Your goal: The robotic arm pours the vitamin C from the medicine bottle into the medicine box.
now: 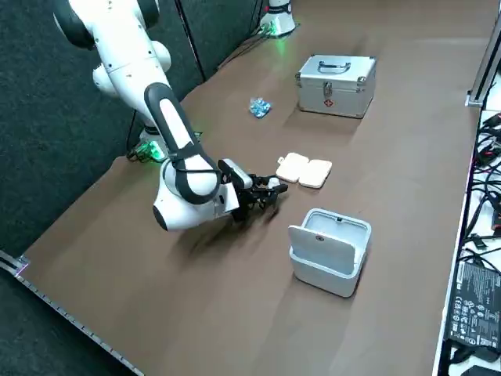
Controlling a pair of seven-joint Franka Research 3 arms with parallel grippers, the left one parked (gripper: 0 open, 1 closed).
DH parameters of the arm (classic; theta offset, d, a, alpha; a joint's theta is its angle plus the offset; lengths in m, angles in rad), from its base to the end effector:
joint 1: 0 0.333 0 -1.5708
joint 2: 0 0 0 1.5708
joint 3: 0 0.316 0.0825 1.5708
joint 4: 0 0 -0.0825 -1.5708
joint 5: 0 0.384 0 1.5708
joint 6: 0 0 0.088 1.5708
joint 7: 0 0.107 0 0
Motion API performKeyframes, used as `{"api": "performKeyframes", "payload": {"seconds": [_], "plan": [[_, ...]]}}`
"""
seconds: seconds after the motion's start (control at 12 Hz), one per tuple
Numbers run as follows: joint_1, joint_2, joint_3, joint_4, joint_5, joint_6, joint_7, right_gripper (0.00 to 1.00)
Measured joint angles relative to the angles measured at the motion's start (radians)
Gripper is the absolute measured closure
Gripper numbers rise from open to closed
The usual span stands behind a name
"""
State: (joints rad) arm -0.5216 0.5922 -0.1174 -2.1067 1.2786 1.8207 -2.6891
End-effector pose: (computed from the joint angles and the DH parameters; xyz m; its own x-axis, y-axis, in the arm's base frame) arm 0.4539 -0.2438 0.1234 0.1864 0.3579 0.9150 0.8946 -0.4468 -0.0075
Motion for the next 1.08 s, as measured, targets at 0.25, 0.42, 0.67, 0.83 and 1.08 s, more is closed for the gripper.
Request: {"api": "performKeyframes", "payload": {"seconds": [0.25, 0.42, 0.67, 0.83, 1.08], "plan": [[0.0, 0.021, 0.004, 0.031, 0.019, -0.001, 0.0, 0.57], [0.0, 0.035, 0.005, 0.041, 0.036, -0.001, 0.0, 0.57], [0.0, 0.062, 0.009, 0.049, 0.061, -0.002, 0.0, 0.57], [0.0, 0.08, 0.011, 0.054, 0.075, -0.002, 0.0, 0.57], [0.0, 0.089, 0.013, 0.061, 0.081, -0.003, 0.0, 0.56]]}}
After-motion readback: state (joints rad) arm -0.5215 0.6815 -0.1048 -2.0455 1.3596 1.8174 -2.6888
